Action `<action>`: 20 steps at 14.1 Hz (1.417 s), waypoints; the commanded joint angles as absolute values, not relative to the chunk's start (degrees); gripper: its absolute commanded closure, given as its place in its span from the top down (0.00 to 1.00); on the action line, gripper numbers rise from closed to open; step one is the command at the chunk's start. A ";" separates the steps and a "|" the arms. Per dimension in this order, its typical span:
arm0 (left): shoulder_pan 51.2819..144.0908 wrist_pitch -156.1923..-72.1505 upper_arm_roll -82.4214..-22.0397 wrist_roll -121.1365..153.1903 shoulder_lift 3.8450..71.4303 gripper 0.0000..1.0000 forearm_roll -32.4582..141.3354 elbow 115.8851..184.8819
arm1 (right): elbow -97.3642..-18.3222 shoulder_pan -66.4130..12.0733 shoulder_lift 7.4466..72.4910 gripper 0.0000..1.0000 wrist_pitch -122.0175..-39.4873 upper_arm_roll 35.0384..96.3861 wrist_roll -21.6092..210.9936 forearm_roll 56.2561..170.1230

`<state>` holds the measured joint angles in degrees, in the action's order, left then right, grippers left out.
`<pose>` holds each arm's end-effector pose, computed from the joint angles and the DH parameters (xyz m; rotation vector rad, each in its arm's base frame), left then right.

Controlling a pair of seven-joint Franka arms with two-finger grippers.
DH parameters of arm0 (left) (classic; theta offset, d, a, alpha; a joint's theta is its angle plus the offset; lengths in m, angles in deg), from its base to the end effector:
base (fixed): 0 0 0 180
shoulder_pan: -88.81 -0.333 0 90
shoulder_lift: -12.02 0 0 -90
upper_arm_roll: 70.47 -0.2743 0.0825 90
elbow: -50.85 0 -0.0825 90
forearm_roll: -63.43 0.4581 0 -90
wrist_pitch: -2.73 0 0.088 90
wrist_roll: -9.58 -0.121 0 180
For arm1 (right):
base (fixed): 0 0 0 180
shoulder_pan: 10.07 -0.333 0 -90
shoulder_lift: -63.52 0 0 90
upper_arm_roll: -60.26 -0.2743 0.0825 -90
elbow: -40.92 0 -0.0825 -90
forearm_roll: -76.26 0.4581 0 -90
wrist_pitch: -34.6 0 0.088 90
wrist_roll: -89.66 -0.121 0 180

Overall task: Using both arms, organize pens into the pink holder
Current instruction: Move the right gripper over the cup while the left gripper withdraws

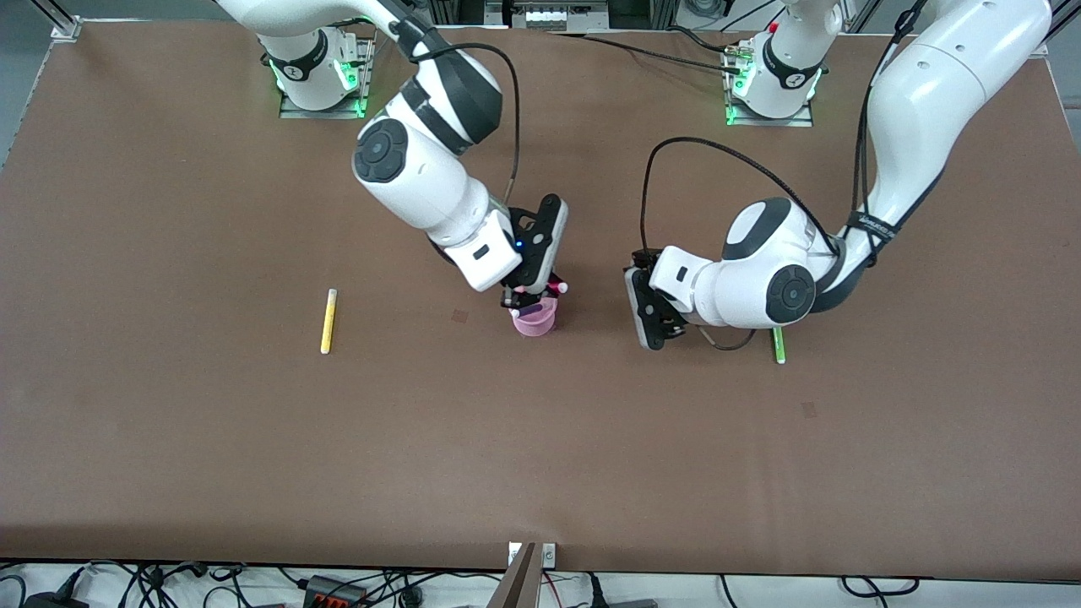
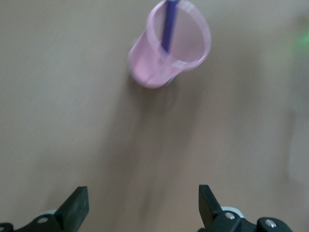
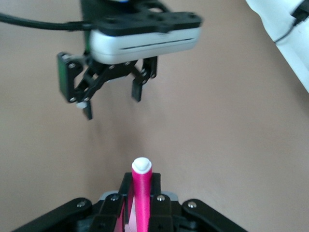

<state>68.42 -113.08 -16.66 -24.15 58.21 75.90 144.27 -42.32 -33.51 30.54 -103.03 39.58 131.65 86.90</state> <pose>0.6223 -0.3379 0.2126 2.2661 -1.4658 -0.1081 0.5961 0.5223 0.3339 -2.1927 -1.6603 -0.5544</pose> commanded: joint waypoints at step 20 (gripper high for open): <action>59.81 -83.08 -16.24 15.47 55.87 1.00 93.59 119.78 | -42.05 -36.18 22.56 0.00 -106.46 40.14 132.46 78.45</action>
